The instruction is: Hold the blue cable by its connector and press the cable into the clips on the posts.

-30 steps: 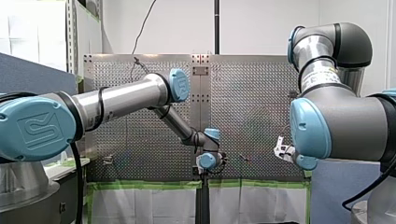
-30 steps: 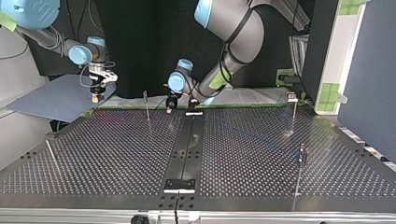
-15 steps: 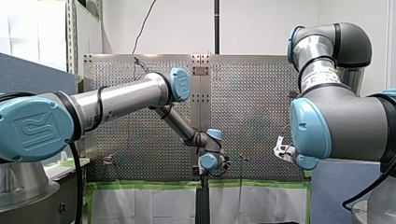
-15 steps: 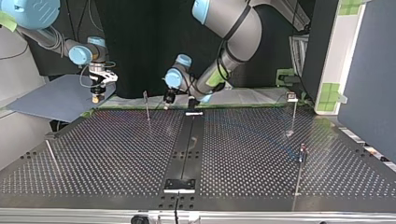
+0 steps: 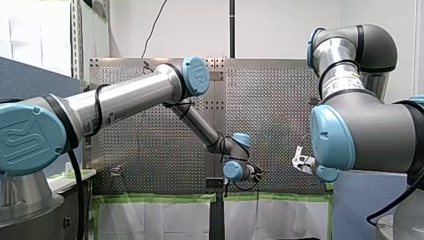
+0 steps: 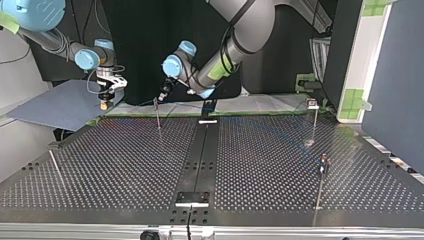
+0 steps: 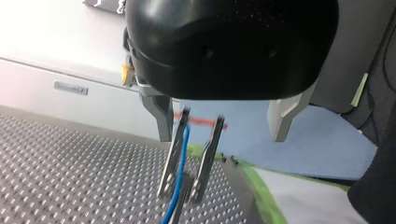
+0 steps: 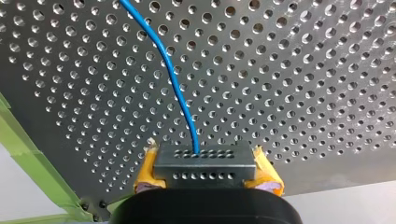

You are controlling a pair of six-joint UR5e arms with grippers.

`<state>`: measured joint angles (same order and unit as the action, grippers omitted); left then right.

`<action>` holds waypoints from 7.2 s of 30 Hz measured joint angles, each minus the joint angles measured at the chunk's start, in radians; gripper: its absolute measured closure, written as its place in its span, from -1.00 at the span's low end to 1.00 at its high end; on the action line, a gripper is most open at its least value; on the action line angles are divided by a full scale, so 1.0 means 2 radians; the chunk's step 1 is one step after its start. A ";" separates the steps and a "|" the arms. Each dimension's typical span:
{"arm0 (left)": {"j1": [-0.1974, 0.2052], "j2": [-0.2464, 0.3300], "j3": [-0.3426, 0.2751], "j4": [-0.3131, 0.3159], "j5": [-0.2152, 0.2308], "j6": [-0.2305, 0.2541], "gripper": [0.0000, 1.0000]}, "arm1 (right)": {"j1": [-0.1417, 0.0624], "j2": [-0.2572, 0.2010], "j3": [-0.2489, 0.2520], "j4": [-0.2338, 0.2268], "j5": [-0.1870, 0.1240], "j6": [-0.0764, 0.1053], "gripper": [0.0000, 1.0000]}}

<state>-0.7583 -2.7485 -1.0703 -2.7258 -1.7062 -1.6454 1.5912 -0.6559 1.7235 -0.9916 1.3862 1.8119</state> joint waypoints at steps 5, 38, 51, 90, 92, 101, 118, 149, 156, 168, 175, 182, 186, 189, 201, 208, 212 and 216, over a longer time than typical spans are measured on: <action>-0.008 0.001 -0.003 0.000 -0.004 0.000 -0.98 | 0.000 0.000 0.000 0.001 -0.002 0.002 1.00; -0.025 0.000 -0.004 0.040 -0.045 -0.024 -0.98 | 0.001 0.000 -0.001 0.001 -0.003 0.006 1.00; -0.026 0.001 -0.004 0.031 -0.048 -0.022 -0.98 | 0.001 0.000 -0.001 0.001 -0.004 0.006 1.00; -0.025 0.171 -0.176 -0.005 -0.086 -0.067 -0.98 | 0.001 0.000 -0.005 0.005 0.001 0.044 1.00; -0.025 0.181 -0.186 -0.009 -0.088 -0.065 -0.98 | 0.001 0.000 -0.005 0.006 0.001 0.045 1.00; -0.035 0.222 -0.227 -0.013 -0.099 -0.060 -0.98 | -0.001 0.000 -0.005 0.010 0.010 0.045 1.00; -0.036 0.296 -0.300 0.027 -0.110 -0.070 -0.98 | 0.000 -0.001 -0.005 0.013 0.013 0.043 1.00; -0.049 0.437 -0.442 0.052 -0.160 -0.067 -0.98 | 0.010 -0.058 -0.005 0.046 0.009 0.024 1.00; -0.052 0.465 -0.469 0.053 -0.172 -0.067 -0.98 | 0.019 -0.089 -0.004 0.069 0.018 0.008 1.00; -0.052 0.504 -0.508 0.054 -0.175 -0.069 -0.98 | 0.036 -0.132 -0.004 0.084 0.025 -0.034 1.00; -0.051 0.505 -0.510 0.054 -0.175 -0.069 -0.98 | 0.036 -0.133 -0.004 0.084 0.025 -0.036 1.00; -0.051 0.506 -0.510 0.054 -0.175 -0.069 -0.98 | 0.036 -0.133 -0.004 0.084 0.025 -0.036 1.00; -0.051 0.506 -0.510 0.054 -0.175 -0.069 -0.98 | 0.036 -0.133 -0.004 0.084 0.025 -0.036 1.00; -0.051 0.506 -0.510 0.054 -0.175 -0.069 -0.98 | 0.036 -0.133 -0.004 0.084 0.025 -0.036 1.00; -0.051 0.506 -0.510 0.054 -0.175 -0.069 -0.98 | 0.036 -0.133 -0.004 0.084 0.025 -0.036 1.00; -0.051 0.506 -0.510 0.054 -0.175 -0.069 -0.98 | 0.036 -0.133 -0.004 0.084 0.025 -0.036 1.00; -0.051 0.506 -0.510 0.054 -0.175 -0.069 -0.98 | 0.036 -0.133 -0.004 0.084 0.025 -0.036 1.00; -0.051 0.506 -0.510 0.054 -0.175 -0.069 -0.98 | 0.036 -0.133 -0.004 0.084 0.025 -0.036 1.00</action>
<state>-0.8609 -1.7372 -2.0910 -2.6172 -2.0562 -1.7840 1.6636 -0.9229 1.7159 -0.8239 1.4360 1.7404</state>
